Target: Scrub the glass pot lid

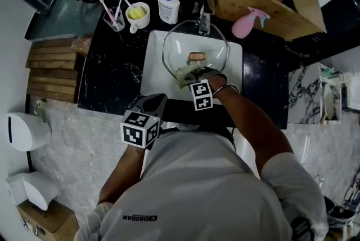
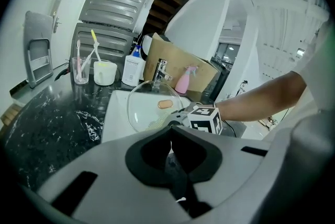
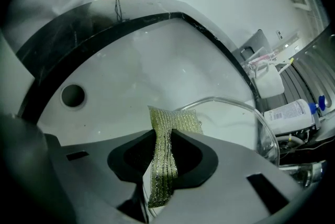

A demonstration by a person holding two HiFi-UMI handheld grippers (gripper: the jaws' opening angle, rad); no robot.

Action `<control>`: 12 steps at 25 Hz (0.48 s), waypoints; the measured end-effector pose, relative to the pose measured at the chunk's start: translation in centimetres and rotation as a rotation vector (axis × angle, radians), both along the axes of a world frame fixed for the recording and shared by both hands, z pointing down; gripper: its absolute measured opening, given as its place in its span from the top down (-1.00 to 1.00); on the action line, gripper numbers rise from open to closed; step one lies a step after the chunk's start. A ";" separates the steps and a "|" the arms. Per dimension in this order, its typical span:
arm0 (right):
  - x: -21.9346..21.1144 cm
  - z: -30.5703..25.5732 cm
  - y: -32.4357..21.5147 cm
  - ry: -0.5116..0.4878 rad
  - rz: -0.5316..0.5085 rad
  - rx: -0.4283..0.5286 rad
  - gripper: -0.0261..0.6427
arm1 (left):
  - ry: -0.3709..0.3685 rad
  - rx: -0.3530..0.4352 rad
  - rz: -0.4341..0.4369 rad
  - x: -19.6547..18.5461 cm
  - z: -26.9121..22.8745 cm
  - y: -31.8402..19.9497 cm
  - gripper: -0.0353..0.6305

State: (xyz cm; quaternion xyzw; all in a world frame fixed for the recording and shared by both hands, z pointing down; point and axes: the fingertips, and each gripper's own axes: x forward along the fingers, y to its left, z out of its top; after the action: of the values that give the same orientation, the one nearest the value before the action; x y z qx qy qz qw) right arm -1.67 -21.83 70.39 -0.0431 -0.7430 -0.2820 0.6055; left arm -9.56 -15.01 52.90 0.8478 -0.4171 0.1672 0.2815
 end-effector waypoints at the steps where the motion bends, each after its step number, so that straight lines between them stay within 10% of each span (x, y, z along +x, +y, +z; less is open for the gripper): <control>1: 0.3 0.1 0.1 0.001 0.003 -0.009 0.60 | 0.001 0.001 0.004 0.2 -0.1 -0.1 0.85; 12: 2.2 -0.2 2.6 -0.060 0.184 -0.337 0.60 | 0.003 0.000 0.029 1.1 0.0 -0.4 0.85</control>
State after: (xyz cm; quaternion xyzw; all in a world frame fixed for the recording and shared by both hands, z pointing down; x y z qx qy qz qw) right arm 0.55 -19.25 70.19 -0.0671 -0.7981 -0.0984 0.5906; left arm -8.48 -15.40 52.93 0.8540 -0.4042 0.1703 0.2798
